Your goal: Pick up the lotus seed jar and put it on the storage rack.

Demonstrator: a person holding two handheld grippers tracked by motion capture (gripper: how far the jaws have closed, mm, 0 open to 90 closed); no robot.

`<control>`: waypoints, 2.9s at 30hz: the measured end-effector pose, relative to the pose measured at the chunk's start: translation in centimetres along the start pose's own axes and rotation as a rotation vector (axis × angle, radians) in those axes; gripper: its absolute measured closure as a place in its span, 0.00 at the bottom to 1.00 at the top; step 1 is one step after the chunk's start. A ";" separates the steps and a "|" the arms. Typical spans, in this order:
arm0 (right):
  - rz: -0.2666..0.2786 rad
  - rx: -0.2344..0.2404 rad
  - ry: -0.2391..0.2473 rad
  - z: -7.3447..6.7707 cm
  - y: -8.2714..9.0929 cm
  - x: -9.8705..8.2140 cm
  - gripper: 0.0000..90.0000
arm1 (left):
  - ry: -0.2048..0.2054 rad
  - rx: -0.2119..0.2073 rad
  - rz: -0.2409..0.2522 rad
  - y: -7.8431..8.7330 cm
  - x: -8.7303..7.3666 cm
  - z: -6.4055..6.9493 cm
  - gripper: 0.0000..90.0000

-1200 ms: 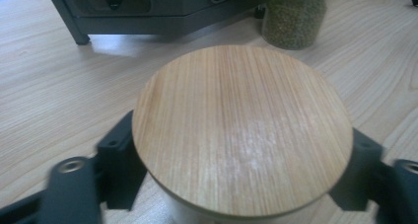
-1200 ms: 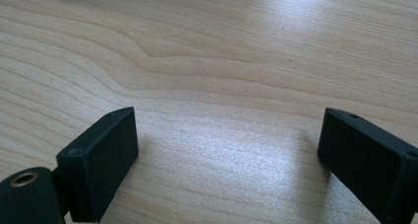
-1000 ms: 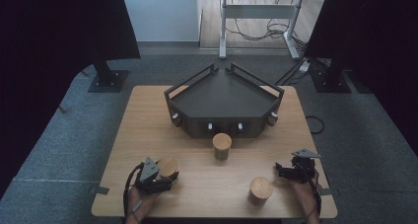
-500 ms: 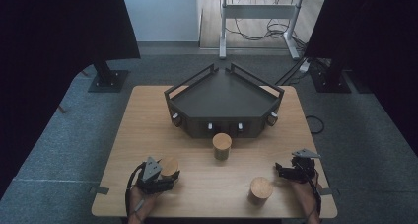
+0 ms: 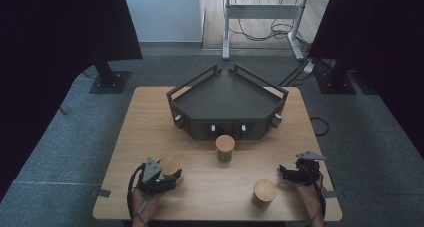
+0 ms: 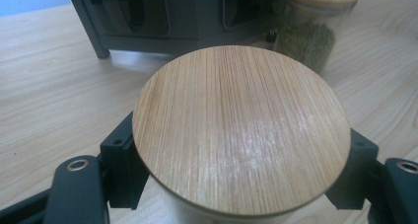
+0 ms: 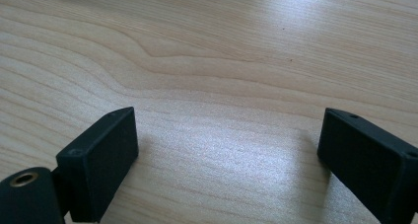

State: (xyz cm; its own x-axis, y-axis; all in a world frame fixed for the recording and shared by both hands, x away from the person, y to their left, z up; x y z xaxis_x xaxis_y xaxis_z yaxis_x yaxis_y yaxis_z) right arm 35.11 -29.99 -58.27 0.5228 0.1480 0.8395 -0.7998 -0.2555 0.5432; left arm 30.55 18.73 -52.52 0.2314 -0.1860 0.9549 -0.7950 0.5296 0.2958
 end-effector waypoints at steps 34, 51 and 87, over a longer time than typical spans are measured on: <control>0.000 0.000 0.000 0.0 0.0 0.0 0.09 | 0.005 0.018 0.031 -0.7 3.4 -0.5 0.29; 0.000 -0.002 -0.002 0.0 0.0 0.0 0.09 | 0.017 0.023 0.051 -1.0 5.5 -1.6 0.29; 0.001 -0.001 -0.002 0.0 0.0 0.0 0.09 | -0.008 -0.006 0.040 -2.7 9.2 -1.7 0.29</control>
State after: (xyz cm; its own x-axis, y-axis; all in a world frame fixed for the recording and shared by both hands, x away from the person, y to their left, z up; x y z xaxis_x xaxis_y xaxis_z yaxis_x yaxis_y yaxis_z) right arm 35.11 -30.01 -58.27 0.5230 0.1458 0.8398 -0.8003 -0.2550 0.5427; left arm 35.84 17.02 -44.46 0.1951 -0.1708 0.9658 -0.8003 0.5415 0.2574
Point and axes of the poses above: each handheld gripper's, and its own axes: y roughly backward along the jaws, x roughly out of its top, z roughly to its right, the point moved 3 cm from there along -y, roughly forward along the jaws, and after that the axes turned 10 degrees about z, right-handed, at the moved point
